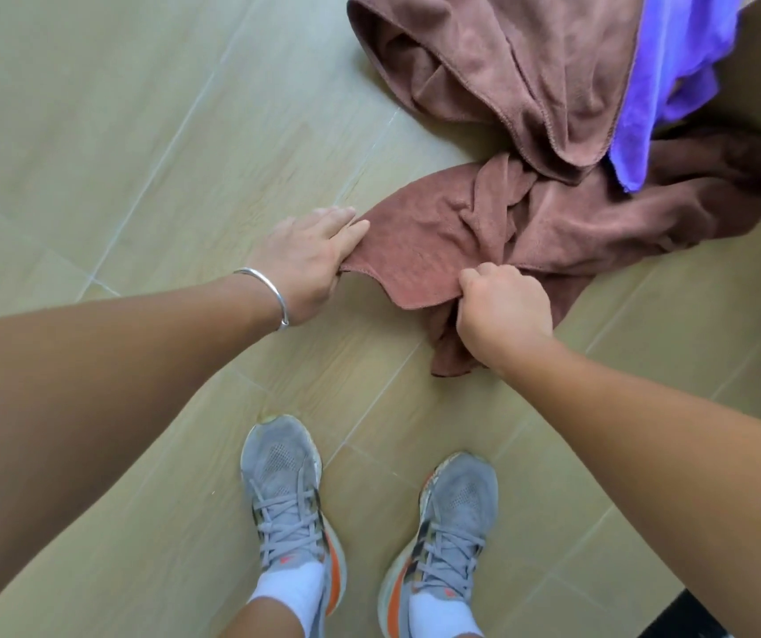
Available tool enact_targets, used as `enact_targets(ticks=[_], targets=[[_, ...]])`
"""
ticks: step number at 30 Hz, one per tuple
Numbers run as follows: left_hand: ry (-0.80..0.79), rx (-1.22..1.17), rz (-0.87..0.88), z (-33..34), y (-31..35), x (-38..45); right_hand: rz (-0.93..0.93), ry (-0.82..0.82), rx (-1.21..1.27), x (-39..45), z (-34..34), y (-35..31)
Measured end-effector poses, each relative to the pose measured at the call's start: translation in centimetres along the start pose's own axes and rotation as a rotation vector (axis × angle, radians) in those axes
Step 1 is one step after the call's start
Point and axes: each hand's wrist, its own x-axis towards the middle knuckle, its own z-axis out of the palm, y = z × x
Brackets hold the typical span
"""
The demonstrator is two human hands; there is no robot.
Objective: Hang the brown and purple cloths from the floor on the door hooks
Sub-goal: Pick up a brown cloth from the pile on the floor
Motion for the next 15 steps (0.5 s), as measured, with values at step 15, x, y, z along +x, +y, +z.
enact_targets(ticks=[15], targets=[[0.253, -0.076, 0.087, -31.1, 7.3, -9.1, -0.002, 0.074, 0.153, -10.3, -26.0, 3.6]])
